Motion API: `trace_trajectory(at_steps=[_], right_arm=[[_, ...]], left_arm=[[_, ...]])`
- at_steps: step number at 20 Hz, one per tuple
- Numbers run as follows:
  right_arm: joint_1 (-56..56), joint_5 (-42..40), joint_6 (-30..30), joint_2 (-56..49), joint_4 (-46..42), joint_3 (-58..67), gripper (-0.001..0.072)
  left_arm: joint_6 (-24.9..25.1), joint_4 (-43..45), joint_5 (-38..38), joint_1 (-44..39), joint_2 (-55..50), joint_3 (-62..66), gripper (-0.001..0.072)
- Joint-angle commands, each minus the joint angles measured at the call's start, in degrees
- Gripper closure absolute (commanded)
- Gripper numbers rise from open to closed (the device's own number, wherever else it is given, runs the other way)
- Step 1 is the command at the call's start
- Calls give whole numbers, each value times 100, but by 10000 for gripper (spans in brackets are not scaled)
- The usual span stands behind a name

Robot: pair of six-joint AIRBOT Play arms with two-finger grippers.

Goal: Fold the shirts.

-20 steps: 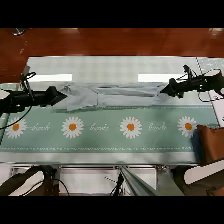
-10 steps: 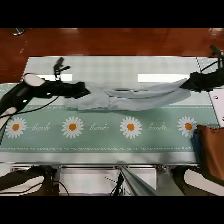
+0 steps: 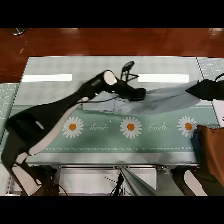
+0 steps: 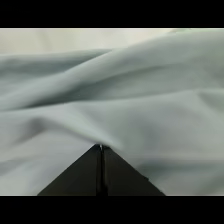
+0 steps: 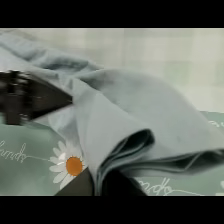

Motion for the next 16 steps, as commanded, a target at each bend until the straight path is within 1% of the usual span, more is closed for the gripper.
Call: trace_trajectory(at_steps=[1, 4, 5, 7, 8, 10, 11, 14, 16], right_arm=[[337, 42, 210, 221, 50, -39, 683], [444, -61, 299, 221, 105, -39, 683], [444, -70, 328, 221, 94, -39, 683], [444, -63, 328, 221, 96, -37, 683], [444, -61, 328, 221, 96, -37, 683], [446, -63, 345, 221, 164, -37, 683], [446, -63, 350, 216, 251, -26, 683], [450, 92, 334, -59, 726, 214, 683], [780, 85, 313, -435, 844, 533, 683]], left_arm=[[-813, 7, -271, -610, -848, 929, 688], [-776, -122, -1008, -922, -1224, 1274, 686], [-688, -122, -1108, -935, -1226, 1311, 686], [-575, -118, -1484, -697, -1169, 1523, 686], [-450, -118, -1703, -442, -1093, 1635, 686], [-415, -81, -2050, 254, -804, 1670, 686], [-214, 22, -2308, 695, -629, 1670, 686], [-267, 205, -3333, 2149, -48, 1665, 686], [-144, 590, -3766, 2927, 562, 1663, 686]])
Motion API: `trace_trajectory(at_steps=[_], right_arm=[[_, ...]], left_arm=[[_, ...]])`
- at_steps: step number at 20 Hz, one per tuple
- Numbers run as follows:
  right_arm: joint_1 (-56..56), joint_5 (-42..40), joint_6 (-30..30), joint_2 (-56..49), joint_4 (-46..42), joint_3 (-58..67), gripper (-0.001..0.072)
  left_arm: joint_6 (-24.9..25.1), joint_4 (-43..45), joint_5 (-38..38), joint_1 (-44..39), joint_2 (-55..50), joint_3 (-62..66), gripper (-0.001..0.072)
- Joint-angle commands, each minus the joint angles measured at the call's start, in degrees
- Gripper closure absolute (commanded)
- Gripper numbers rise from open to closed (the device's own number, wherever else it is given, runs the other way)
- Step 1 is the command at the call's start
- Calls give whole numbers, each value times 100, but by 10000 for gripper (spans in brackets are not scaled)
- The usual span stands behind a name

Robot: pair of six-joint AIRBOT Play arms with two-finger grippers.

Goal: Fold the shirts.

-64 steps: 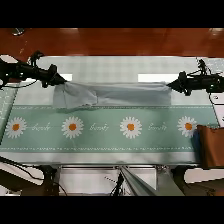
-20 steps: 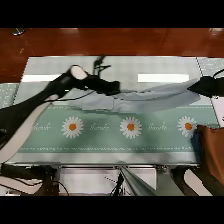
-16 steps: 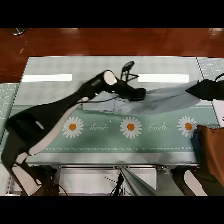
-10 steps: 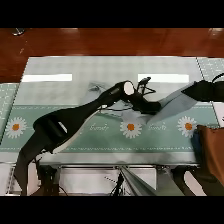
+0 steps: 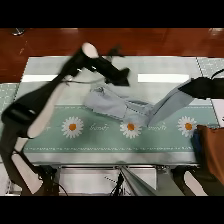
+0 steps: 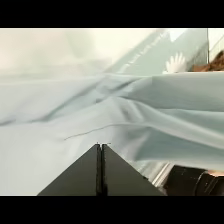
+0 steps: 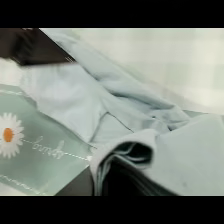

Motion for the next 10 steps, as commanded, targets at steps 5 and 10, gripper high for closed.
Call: trace_trajectory(at_steps=[5, 10], right_arm=[[2162, -308, -55, -1950, 107, 1519, 683], [3333, -1311, 98, -3912, 184, 2927, 682]], left_arm=[[599, 848, -916, 2389, 2732, -444, 685], [782, 1906, -424, 2798, 5184, -2299, 685]])
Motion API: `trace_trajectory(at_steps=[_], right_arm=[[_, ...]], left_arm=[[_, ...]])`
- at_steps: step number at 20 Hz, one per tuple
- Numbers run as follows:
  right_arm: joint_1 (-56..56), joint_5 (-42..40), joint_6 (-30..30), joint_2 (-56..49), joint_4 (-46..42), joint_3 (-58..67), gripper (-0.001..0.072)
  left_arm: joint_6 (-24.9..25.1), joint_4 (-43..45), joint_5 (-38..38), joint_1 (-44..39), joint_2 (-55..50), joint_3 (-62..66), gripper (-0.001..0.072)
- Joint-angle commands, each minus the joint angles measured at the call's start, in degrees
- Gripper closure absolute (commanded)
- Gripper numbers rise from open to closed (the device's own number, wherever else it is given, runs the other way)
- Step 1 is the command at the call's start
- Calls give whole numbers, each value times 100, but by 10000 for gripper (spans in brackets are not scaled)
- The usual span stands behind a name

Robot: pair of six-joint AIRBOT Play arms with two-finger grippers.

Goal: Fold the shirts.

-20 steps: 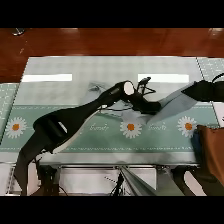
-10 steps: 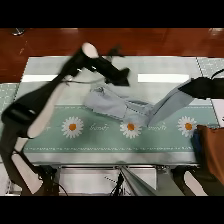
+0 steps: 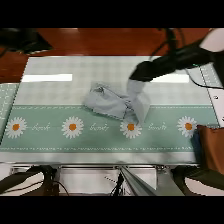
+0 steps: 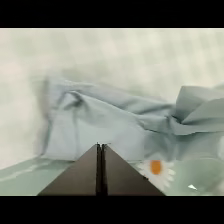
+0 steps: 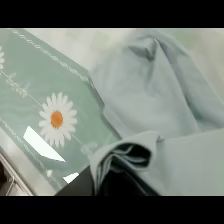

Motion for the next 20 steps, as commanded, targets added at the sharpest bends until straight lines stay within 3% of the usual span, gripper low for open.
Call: trace_trajectory(at_steps=[1, 5, 8, 14, 20], right_arm=[[815, -706, 179, -1388, 28, 1003, 683], [1268, -960, 284, -2551, 216, 1738, 682], [1379, -964, 363, -3032, 264, 1864, 682], [1340, -964, 544, -3270, 326, 1864, 681], [1027, -664, 745, -3228, 310, 1891, 681]], left_arm=[[138, 713, 420, 271, 1744, -1469, 685], [-90, 706, 1217, 273, 3294, -3670, 685], [-380, 459, 1351, 269, 3665, -4776, 685], [-380, 70, 1816, 245, 3654, -5692, 685], [-380, 68, 1858, 223, 3626, -5753, 685]])
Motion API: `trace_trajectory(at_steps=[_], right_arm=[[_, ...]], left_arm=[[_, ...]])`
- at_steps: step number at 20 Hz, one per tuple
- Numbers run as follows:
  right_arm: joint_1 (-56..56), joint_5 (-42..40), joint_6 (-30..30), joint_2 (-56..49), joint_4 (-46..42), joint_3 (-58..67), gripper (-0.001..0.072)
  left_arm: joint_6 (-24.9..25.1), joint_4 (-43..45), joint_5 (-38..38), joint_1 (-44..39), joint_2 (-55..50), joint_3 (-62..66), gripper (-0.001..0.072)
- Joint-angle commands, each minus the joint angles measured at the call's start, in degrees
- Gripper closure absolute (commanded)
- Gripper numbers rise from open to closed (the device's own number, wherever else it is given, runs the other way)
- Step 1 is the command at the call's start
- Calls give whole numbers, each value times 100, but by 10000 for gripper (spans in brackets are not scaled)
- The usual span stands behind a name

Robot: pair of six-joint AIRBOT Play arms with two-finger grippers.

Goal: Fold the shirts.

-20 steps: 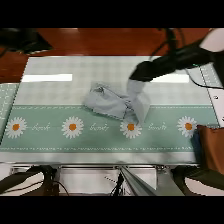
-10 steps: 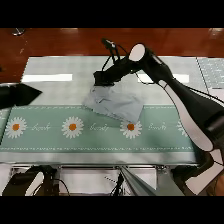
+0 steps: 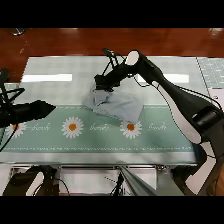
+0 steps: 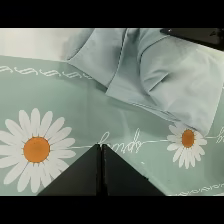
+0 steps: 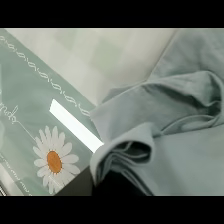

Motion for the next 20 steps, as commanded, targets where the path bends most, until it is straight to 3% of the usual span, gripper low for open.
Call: trace_trajectory(at_steps=[1, 12, 18, 19, 20], right_arm=[[-168, 20, 144, -9, -2, 61, 681], [-260, -695, 149, -9, 393, 332, 681], [-127, -428, 205, -221, 199, 566, 680], [-57, -417, 247, -315, 175, 566, 581], [2, -409, 348, -398, 140, 566, 328]], left_arm=[[0, -26, 81, -7, 9, -76, 685], [0, -83, 94, -7, 7, -90, 685], [2, -85, 155, -7, 9, -90, 685], [2, -85, 188, -7, 7, -90, 685], [2, -85, 203, -7, 9, -87, 685]])
